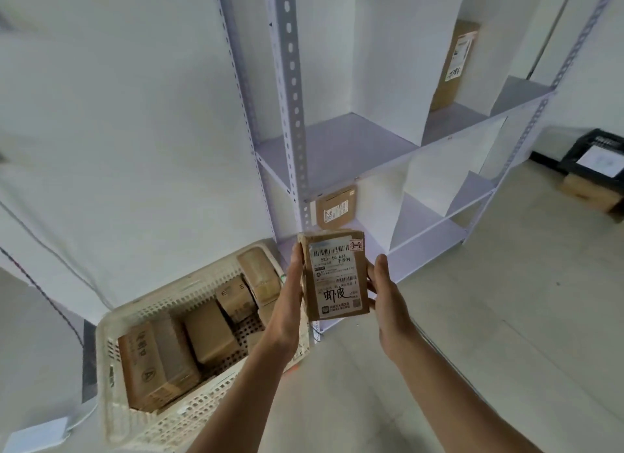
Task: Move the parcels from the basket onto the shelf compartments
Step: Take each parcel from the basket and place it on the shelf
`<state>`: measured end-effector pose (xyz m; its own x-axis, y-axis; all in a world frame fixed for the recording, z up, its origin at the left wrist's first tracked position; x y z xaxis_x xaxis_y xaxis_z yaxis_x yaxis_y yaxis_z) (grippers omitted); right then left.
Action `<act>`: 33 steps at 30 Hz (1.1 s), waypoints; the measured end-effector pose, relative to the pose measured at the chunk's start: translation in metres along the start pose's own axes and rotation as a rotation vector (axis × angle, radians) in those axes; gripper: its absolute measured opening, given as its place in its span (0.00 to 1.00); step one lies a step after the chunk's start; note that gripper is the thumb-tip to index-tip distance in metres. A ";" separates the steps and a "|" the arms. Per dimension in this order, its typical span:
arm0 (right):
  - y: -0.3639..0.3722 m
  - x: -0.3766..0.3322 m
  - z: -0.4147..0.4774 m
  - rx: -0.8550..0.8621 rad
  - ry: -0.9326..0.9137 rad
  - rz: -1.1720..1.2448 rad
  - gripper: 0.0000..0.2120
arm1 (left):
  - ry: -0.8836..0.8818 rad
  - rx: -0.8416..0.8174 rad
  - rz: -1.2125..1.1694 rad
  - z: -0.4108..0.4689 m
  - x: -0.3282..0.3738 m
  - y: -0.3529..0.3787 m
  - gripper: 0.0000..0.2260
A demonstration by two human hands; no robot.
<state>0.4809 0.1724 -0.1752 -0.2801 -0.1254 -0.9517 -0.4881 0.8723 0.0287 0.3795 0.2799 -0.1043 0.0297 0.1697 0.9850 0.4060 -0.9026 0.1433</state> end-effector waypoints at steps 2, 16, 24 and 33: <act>-0.041 -0.003 0.010 -0.002 0.001 0.011 0.24 | -0.007 0.006 0.012 0.016 -0.006 0.037 0.25; -0.237 -0.028 0.090 -0.019 0.033 -0.009 0.25 | -0.045 0.069 0.094 0.126 -0.053 0.212 0.27; -0.300 -0.034 0.189 0.003 0.058 -0.044 0.25 | -0.071 0.062 0.058 0.231 -0.075 0.258 0.28; -0.349 -0.055 0.323 0.032 0.141 -0.083 0.26 | -0.102 0.097 -0.028 0.361 -0.096 0.283 0.29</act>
<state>0.9339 0.0273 -0.2314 -0.3541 -0.2607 -0.8982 -0.4884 0.8705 -0.0601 0.8217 0.1513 -0.1930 0.1077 0.2379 0.9653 0.4942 -0.8553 0.1557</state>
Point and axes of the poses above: each hand's wrist, its own z-axis towards the middle knuckle, its own y-axis out of the palm, x = y × z, the point moved 3 cm from there along z, towards the middle knuckle, and after that the axes turned 2 degrees about z, right-handed, at the moved point
